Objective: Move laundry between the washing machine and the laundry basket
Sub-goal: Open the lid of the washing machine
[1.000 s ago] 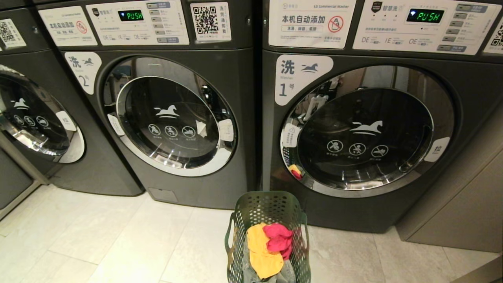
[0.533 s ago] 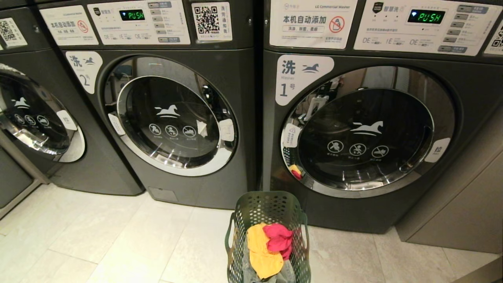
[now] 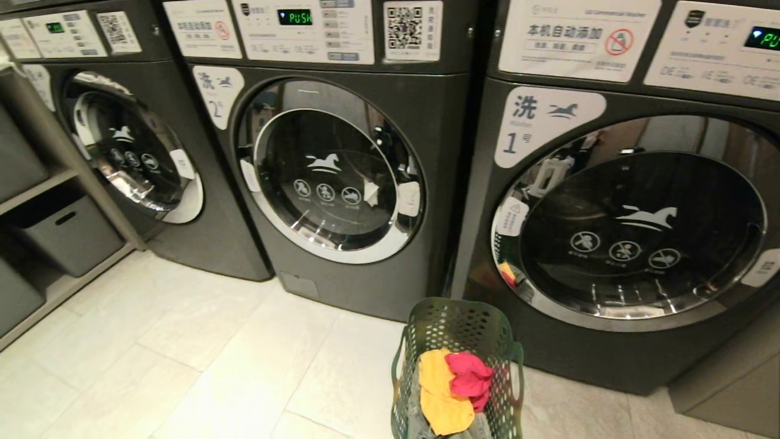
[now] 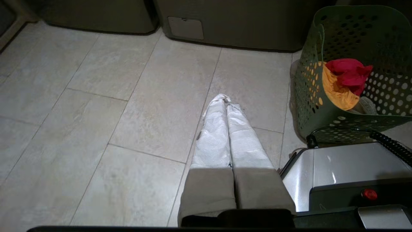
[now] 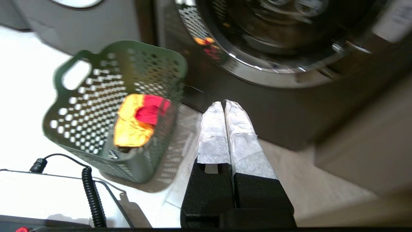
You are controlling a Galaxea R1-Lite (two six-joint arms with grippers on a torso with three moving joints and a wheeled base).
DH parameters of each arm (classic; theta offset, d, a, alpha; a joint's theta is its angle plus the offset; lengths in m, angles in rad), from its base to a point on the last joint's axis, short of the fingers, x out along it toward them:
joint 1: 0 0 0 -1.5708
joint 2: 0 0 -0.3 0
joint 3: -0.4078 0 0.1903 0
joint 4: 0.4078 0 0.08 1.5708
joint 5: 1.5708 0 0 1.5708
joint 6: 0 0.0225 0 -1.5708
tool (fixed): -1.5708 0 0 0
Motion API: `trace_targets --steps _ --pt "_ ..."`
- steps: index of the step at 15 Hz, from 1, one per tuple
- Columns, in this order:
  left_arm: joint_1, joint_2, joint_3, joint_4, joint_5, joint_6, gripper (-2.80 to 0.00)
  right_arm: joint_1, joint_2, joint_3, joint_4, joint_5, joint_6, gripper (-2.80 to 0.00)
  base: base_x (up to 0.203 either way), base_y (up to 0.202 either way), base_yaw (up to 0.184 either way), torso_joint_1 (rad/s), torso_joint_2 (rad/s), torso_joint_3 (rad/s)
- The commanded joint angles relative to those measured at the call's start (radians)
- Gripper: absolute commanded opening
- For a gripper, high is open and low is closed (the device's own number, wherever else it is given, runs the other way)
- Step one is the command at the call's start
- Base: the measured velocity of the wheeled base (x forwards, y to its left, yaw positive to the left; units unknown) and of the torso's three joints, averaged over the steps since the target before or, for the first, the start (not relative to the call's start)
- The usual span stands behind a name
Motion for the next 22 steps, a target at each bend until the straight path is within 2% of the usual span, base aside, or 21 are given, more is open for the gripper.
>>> trace_targets --steps 1,7,17,22 --pt "0.000 0.001 0.000 0.003 -0.001 0.001 -2.80 0.000 0.001 0.000 0.001 0.000 -0.001 -2.80 0.002 -0.012 0.175 -0.002 0.00 0.002" --pt "0.000 0.001 0.000 0.003 -0.010 0.001 -2.80 0.000 0.001 0.000 0.001 0.000 0.000 -2.80 0.000 -0.006 0.138 0.002 0.00 0.005" --pt "0.000 0.001 0.000 0.003 -0.011 0.001 -2.80 0.000 0.001 0.000 0.001 0.002 0.005 -2.80 0.000 0.000 0.000 0.000 0.00 0.000" --pt "0.000 0.000 0.000 0.001 -0.011 0.001 -2.80 0.000 0.001 0.000 0.001 0.000 0.042 -2.80 0.000 0.000 0.000 0.000 0.00 0.000"
